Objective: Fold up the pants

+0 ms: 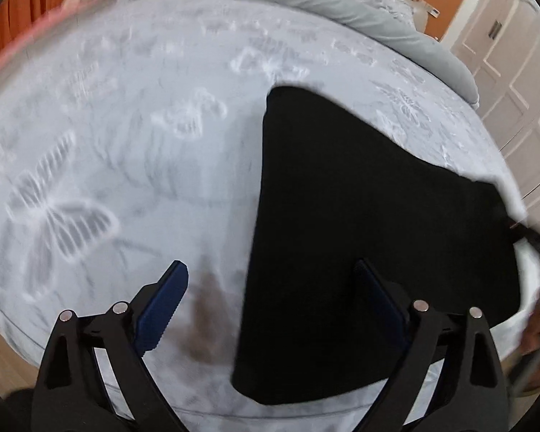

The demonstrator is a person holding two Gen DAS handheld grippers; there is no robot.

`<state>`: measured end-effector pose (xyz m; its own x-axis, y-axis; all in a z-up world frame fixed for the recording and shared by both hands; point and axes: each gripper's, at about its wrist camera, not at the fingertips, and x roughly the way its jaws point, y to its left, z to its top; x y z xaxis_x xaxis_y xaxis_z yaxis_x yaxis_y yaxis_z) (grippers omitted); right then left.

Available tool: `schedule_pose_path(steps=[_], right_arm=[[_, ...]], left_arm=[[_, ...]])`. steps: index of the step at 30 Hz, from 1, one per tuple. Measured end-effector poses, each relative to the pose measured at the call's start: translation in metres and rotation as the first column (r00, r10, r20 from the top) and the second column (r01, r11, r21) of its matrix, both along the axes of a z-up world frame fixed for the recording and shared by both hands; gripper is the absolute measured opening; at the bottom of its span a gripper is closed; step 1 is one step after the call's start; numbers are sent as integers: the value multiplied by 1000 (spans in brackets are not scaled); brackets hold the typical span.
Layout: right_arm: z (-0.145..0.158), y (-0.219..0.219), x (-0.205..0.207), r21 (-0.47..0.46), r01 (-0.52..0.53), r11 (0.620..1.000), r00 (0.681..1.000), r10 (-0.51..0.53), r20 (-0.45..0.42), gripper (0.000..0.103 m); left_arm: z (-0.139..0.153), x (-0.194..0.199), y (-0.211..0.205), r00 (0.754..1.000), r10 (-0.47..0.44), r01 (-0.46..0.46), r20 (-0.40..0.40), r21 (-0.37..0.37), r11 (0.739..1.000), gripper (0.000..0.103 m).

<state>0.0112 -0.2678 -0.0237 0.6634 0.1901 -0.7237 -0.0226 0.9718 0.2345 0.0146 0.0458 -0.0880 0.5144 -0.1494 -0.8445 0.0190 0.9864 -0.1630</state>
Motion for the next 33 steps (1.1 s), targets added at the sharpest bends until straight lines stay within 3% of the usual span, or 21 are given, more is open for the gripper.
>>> schedule_pose_path(steps=[1,2,3,4,5,9,13,15,22,30,33], right_arm=[[8,0,-2,-22,-10,1000,999,11,39,6],[-1,-2,5,-91,8,996,1000,-7,6,7],[-13,-4,11,-119,16,993,999,-21,-46,12],[-40,-8,22,-131,8,991,984,-32,-178,18],[-50,-12,23,-109,17,994,979,-39,-201,19],[-19,-10,1,-120,29,992,995,-40,-94,25],[-11,-27,-35,-39,83,996,990,-87,-113,58],[-14,-32,-43,-5,98,995,987,-98,-130,63],[-37,-37,-68,77,99,992,980,-84,-178,67],[-39,-46,-85,248,110,963,980,-63,-188,69],[-37,-43,-88,265,103,959,982,-56,-178,71]], left_arm=[[1,0,-4,1000,-7,6,20,37,999,92],[0,2,-4,1000,-13,11,26,57,998,93],[-2,3,-8,999,-22,20,29,70,997,93],[-4,3,-11,999,-29,27,25,73,997,94],[-5,3,-11,999,-31,29,25,79,996,95],[-3,6,-14,999,-24,20,34,103,994,95],[-3,4,-16,999,-25,23,23,87,996,95],[-3,-2,-17,999,-31,29,27,92,995,95],[-5,-17,-20,998,-56,56,-3,43,997,95],[-9,-29,-13,996,-76,74,-36,-47,996,96],[-11,-32,-10,996,-74,72,-44,-60,996,96]])
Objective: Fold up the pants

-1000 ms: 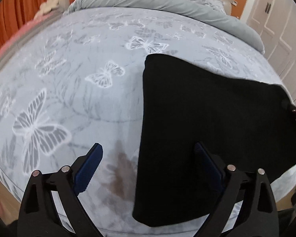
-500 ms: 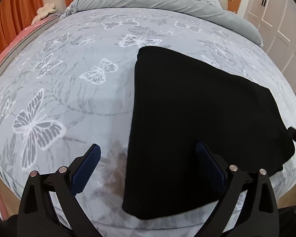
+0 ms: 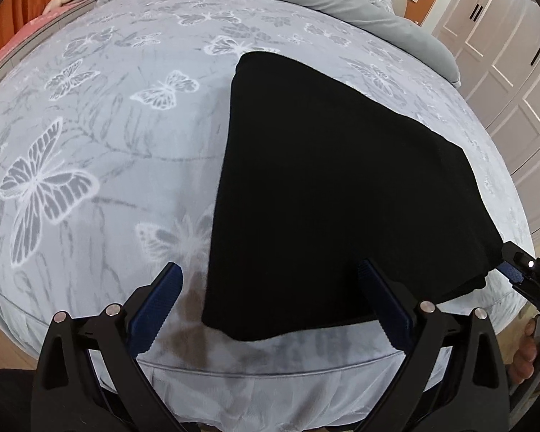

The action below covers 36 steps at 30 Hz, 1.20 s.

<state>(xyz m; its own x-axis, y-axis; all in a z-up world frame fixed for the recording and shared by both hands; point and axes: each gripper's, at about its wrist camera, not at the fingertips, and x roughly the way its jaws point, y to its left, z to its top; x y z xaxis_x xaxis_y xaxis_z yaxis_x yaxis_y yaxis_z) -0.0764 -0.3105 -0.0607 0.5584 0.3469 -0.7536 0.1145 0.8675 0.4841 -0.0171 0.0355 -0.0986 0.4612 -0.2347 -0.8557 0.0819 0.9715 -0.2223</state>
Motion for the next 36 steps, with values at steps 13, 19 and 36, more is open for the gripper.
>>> schedule_pose_path(steps=[13,19,36], right_arm=[[-2,15,12,7,-23,1000,1000,23,-5,77],[-24,23,22,-33,-16,999,995,12,-102,82],[3,29,2,97,-101,990,995,100,15,37]], left_arm=[[6,3,-1,1000,-28,27,-3,-136,990,98],[-22,22,8,990,1,-39,-138,-272,961,98],[17,-1,11,996,-74,55,-45,-325,944,37]])
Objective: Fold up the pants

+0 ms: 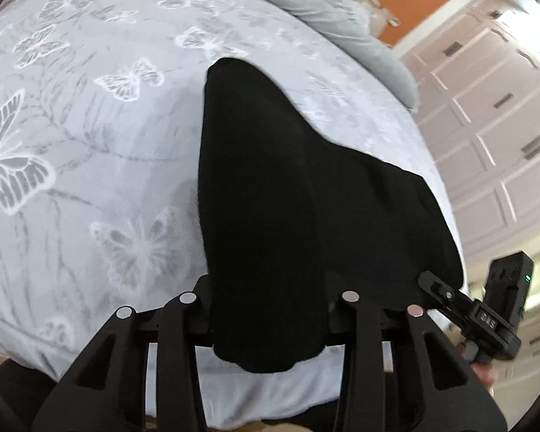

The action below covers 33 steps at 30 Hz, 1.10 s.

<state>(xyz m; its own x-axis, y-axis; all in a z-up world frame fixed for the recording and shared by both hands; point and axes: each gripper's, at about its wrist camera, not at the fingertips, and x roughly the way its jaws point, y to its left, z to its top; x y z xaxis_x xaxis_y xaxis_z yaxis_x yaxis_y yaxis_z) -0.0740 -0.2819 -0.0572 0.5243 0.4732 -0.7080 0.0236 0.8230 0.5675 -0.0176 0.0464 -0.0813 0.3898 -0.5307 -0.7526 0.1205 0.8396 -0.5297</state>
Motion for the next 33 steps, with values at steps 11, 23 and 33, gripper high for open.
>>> schedule_pose_path(steps=[11,23,33], right_arm=[[-43,-9,4,33,61,998,986,-55,-157,73],[-3,26,-1,-120,29,992,999,-27,17,38],[51,27,-20,-138,-16,990,994,31,105,38]], left_arm=[[-34,8,-9,994,50,-44,-95,59,997,93],[17,-6,-26,997,2,-17,80,188,982,34],[75,-22,-28,986,-23,-20,167,254,967,34]])
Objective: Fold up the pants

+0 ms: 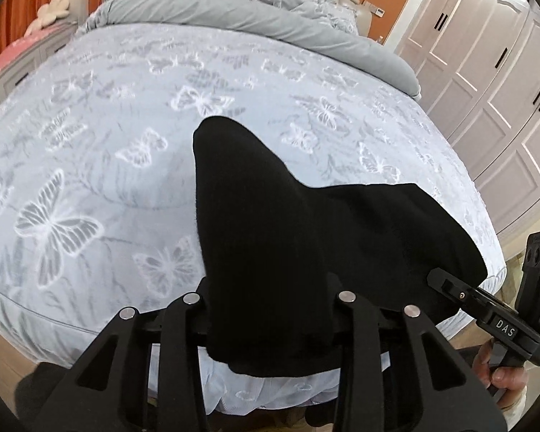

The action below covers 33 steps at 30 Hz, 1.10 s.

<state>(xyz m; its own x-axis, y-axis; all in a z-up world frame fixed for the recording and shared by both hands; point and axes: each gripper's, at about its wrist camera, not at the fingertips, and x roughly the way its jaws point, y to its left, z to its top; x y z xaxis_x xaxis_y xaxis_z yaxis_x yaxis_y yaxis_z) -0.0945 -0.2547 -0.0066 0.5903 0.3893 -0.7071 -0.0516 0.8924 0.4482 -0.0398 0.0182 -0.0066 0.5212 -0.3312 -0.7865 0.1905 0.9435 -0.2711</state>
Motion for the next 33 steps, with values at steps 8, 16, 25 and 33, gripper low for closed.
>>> schedule_pose_path(steps=[8,16,25,33], right_arm=[[44,9,-7,2,-21,1000,996,21,88,37],[89,8,8,6,-19,1000,984,18,178,37],[148,4,58,-21,-19,1000,956,24,293,38],[197,1,121,-34,-10,999,910,23,415,38]], left_arm=[[41,-2,7,998,-12,12,64,7,1000,34],[89,6,5,986,-35,31,161,26,999,34],[147,53,4,967,-40,43,250,-4,999,34],[195,107,-3,929,-13,17,370,-7,1000,34]])
